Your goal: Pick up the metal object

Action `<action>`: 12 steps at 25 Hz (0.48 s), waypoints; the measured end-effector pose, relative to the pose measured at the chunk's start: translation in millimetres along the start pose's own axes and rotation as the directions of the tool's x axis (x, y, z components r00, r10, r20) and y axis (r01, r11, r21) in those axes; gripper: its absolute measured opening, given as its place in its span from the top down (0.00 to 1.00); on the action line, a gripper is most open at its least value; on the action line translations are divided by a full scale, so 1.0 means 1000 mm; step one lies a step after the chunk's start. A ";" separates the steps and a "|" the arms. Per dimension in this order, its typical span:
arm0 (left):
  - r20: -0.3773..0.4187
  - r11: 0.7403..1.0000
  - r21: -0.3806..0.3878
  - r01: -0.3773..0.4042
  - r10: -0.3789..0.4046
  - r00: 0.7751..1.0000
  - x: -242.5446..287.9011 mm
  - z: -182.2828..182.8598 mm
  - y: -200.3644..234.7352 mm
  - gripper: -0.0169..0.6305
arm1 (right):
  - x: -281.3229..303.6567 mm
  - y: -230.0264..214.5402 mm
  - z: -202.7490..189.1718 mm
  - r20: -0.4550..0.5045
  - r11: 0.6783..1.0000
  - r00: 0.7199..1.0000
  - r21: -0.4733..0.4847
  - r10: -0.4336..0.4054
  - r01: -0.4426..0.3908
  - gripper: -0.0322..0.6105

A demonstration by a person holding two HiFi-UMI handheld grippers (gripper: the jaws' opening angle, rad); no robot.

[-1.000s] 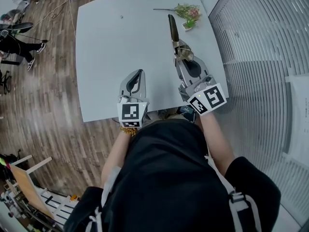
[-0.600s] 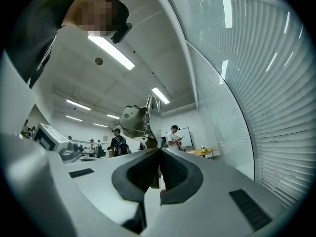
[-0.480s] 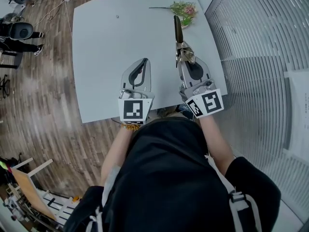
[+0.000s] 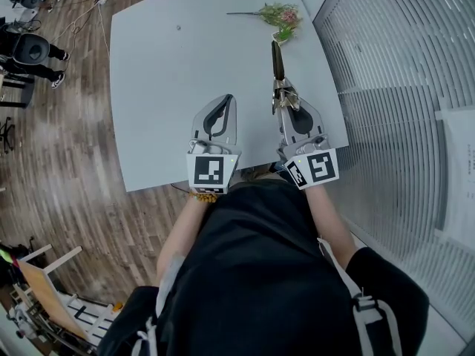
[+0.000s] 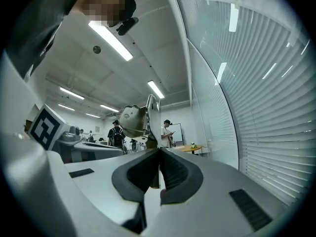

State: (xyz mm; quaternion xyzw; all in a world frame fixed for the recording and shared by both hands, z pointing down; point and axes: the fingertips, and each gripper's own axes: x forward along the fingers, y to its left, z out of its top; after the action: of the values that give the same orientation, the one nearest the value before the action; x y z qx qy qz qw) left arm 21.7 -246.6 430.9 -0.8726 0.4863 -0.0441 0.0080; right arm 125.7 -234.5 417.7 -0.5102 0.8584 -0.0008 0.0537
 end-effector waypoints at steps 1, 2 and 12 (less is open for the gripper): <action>-0.002 1.000 -0.002 0.003 -0.003 1.000 0.000 -0.001 -0.001 0.96 | -0.002 0.000 -0.003 -0.007 1.000 1.000 0.003 -0.002 0.002 0.94; -0.004 1.000 -0.004 0.005 -0.005 1.000 0.001 -0.003 -0.002 0.96 | -0.003 0.000 -0.005 -0.012 1.000 1.000 0.004 -0.002 0.002 0.94; 0.033 0.996 0.017 -0.085 0.084 0.996 0.003 -0.004 0.008 0.96 | -0.003 0.000 -0.025 -0.038 0.995 0.994 -0.012 -0.101 0.100 0.94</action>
State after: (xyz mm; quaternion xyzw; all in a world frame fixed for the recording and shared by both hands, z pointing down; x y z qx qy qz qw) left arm 15.8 -253.3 434.8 -0.8518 0.5221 -0.0341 0.0258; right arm 124.4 -233.5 442.8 -0.5529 0.8325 -0.0091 0.0343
